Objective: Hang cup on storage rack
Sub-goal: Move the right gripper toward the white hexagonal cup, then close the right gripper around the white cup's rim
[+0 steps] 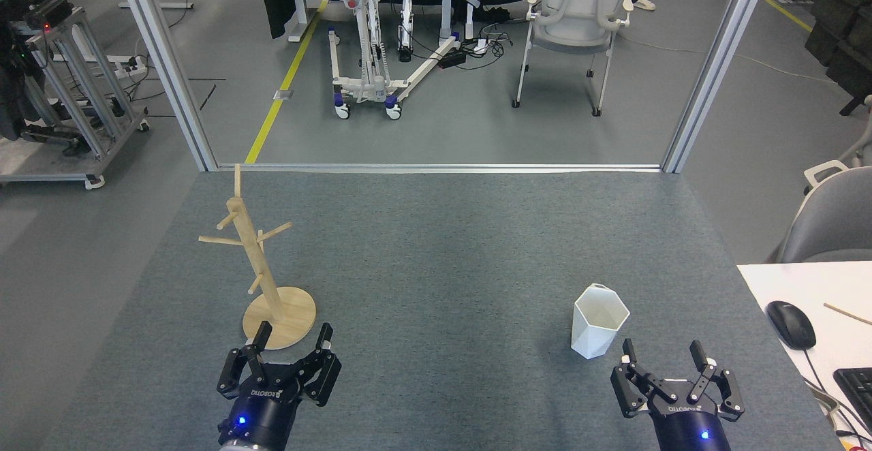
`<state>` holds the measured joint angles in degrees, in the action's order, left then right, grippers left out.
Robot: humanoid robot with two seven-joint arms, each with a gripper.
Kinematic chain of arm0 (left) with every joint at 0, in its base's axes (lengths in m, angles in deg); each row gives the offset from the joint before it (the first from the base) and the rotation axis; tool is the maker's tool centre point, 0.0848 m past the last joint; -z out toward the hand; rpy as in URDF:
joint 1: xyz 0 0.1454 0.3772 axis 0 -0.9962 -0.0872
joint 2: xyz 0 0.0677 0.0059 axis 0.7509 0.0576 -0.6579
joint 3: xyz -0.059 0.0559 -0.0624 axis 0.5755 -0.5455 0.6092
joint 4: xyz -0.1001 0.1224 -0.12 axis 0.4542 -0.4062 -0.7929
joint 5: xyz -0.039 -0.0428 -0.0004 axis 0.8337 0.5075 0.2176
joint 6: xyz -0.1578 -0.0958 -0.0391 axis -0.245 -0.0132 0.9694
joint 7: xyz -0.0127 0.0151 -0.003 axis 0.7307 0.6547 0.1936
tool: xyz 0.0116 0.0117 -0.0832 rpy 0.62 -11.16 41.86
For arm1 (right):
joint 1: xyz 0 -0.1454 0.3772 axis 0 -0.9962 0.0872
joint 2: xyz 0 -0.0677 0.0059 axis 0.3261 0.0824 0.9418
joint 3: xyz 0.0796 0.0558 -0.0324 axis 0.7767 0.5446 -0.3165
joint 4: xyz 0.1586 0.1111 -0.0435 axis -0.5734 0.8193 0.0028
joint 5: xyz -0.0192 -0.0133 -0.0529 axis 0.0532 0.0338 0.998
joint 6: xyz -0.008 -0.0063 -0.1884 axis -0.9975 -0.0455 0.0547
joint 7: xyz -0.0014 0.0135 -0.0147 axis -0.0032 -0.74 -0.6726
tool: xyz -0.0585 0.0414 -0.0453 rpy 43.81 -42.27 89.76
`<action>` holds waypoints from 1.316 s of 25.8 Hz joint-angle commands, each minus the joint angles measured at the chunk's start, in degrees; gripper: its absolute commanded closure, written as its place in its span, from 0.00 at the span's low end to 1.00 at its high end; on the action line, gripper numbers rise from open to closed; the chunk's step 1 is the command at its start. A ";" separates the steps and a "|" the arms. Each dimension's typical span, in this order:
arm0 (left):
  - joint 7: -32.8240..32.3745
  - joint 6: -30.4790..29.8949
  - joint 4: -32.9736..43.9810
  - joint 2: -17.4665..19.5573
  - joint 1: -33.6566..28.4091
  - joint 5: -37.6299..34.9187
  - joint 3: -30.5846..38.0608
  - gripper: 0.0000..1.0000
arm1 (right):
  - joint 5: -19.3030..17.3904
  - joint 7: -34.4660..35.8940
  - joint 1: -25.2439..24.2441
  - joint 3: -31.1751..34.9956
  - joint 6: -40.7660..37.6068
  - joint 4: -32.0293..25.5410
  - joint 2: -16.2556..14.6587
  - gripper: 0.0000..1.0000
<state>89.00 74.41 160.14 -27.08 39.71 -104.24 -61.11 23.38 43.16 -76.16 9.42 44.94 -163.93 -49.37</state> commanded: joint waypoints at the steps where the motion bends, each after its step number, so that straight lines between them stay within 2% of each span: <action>1: -0.02 0.00 -0.01 0.00 -0.05 0.00 0.00 0.00 | 0.08 0.01 0.00 0.02 -0.01 0.09 0.28 0.01; 12: -0.02 0.00 -0.36 -1.49 0.03 0.00 -0.27 0.00 | -0.01 0.01 0.18 -0.07 0.17 0.79 -0.07 0.01; 20: -0.02 0.00 -0.45 -1.58 0.03 0.00 -0.27 0.00 | -0.98 0.10 2.55 -1.04 -0.01 5.28 0.11 0.01; 26: -0.02 0.00 -0.09 -1.93 0.03 0.00 -0.27 0.00 | -1.07 0.01 8.70 -5.17 -0.01 11.69 0.11 0.01; 34: -0.02 0.00 -0.09 -1.76 -0.05 0.00 -0.27 0.00 | -1.15 -0.08 13.01 -7.19 -0.01 16.97 0.81 0.01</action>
<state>88.99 74.41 159.92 -28.96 39.71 -104.24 -61.38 22.27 43.16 -64.96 2.94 44.90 -149.21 -48.69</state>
